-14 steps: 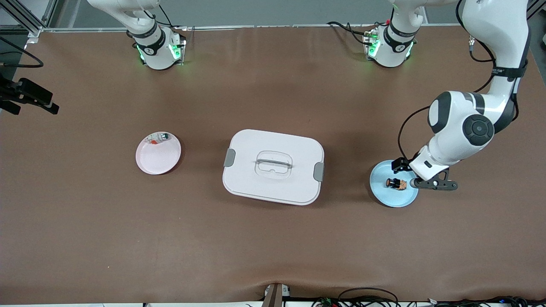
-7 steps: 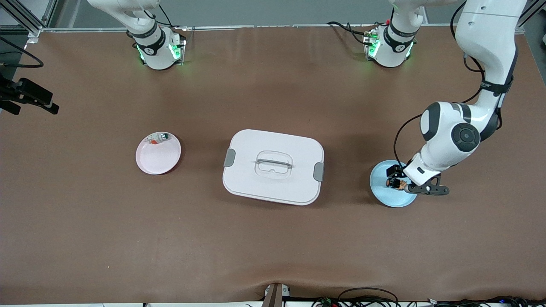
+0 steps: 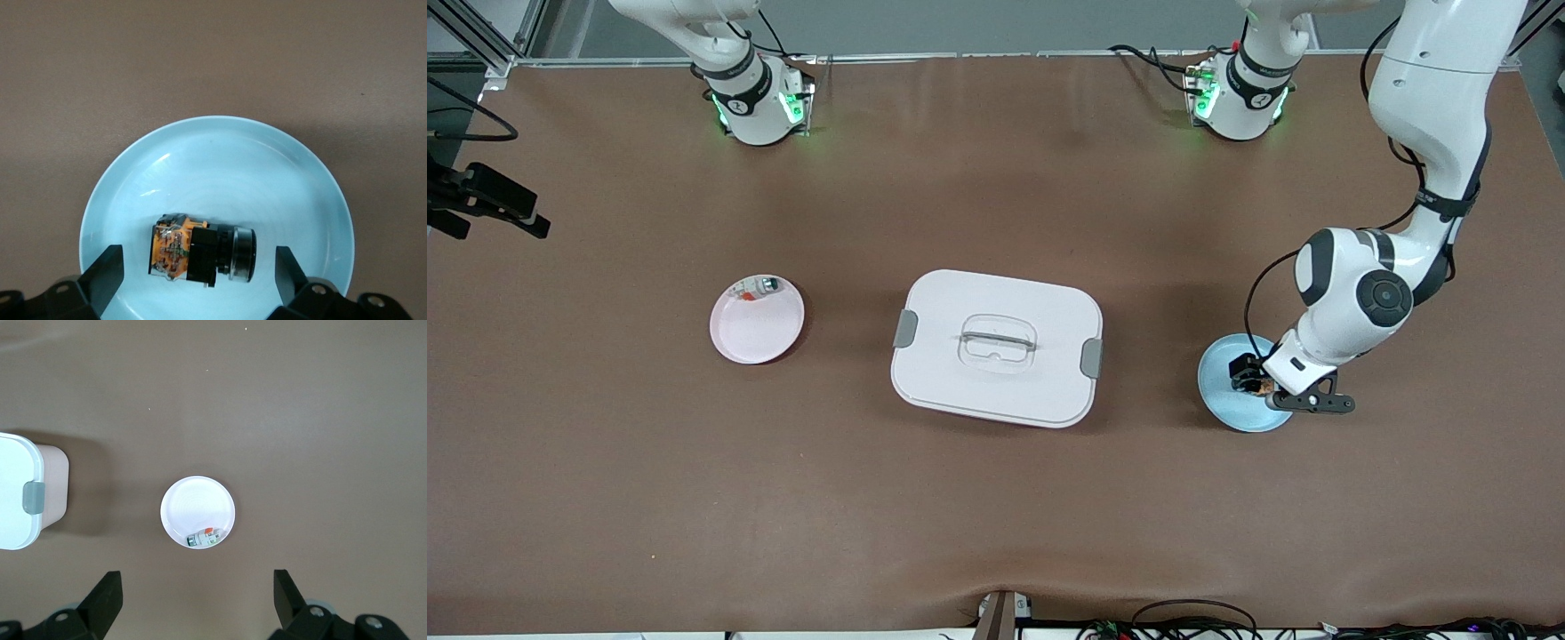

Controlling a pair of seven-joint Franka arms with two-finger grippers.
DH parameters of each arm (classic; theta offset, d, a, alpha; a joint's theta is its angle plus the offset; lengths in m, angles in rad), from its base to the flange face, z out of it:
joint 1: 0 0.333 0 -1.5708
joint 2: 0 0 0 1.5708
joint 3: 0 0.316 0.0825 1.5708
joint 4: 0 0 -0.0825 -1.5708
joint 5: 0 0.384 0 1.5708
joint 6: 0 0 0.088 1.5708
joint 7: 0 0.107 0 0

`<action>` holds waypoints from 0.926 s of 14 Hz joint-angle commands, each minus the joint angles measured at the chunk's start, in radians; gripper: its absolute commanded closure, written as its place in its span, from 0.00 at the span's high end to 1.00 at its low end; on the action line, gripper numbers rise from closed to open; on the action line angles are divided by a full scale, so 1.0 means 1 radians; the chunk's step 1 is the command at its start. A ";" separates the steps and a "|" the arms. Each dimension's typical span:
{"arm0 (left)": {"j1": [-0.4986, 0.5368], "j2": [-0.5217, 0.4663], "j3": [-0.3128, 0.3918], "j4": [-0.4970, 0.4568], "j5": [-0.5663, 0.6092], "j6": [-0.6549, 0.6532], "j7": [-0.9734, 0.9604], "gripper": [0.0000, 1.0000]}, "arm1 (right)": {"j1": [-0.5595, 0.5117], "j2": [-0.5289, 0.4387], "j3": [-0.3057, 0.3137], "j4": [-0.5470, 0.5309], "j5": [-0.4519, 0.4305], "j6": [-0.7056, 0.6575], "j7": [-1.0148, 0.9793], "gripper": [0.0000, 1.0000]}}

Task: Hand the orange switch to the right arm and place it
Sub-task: 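Lower the left gripper and close it on the orange switch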

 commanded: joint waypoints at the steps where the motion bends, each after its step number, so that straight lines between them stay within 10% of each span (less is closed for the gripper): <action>1: 0.002 0.017 0.000 0.004 0.018 0.023 0.008 1.00 | 0.001 -0.028 0.005 -0.029 -0.012 0.010 0.012 1.00; 13: 0.006 0.057 -0.001 0.013 0.081 0.035 0.017 1.00 | 0.002 -0.028 0.005 -0.029 -0.012 0.009 0.012 1.00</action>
